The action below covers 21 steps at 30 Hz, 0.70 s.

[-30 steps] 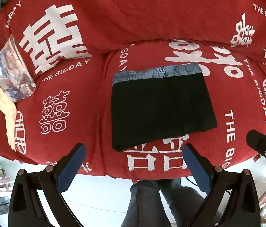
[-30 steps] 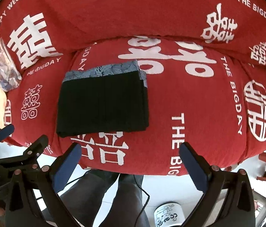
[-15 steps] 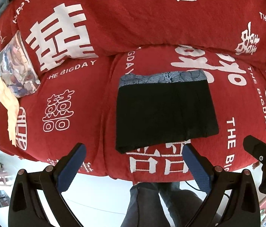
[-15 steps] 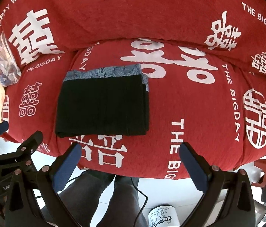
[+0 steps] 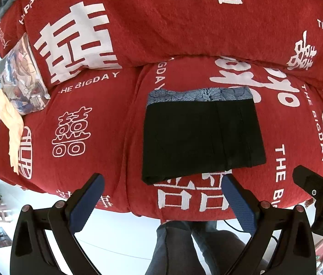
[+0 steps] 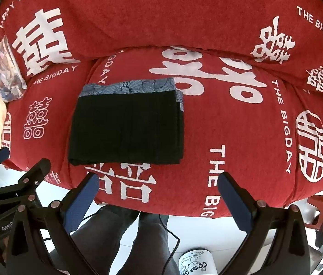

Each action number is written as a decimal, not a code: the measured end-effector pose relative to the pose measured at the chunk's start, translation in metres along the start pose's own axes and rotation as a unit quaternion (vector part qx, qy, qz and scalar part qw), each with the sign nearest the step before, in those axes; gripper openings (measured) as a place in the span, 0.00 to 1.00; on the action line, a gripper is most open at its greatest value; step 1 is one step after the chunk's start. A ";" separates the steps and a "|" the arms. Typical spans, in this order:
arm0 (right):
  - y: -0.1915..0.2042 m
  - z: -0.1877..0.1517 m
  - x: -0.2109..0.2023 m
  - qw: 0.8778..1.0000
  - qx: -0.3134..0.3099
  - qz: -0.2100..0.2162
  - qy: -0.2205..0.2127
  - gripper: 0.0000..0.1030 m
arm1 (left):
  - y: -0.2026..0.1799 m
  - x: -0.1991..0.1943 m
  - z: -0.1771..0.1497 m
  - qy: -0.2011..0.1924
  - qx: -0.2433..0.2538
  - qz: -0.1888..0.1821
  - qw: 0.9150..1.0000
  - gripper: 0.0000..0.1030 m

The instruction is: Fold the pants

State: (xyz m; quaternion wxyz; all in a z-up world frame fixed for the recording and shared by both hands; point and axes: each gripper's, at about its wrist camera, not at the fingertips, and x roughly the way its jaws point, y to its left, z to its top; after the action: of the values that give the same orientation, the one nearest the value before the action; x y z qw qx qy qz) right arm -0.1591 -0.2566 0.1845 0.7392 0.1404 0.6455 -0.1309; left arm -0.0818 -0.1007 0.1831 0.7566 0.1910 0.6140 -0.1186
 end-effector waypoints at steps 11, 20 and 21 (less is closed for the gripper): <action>0.003 -0.001 0.000 1.000 -0.002 0.000 0.003 1.00 | 0.002 -0.003 0.001 0.001 -0.007 0.001 1.000 0.99; 0.006 -0.002 0.003 1.000 -0.009 -0.002 0.006 1.00 | 0.002 -0.003 0.000 0.004 -0.020 0.002 1.000 0.99; 0.007 -0.002 0.003 1.000 -0.009 -0.002 0.007 1.00 | 0.002 -0.003 0.001 0.004 -0.019 0.002 1.000 0.99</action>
State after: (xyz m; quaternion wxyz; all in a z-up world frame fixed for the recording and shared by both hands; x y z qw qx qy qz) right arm -0.1584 -0.2497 0.1818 0.7358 0.1332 0.6520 -0.1253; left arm -0.0808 -0.0997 0.1860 0.7578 0.1786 0.6188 -0.1044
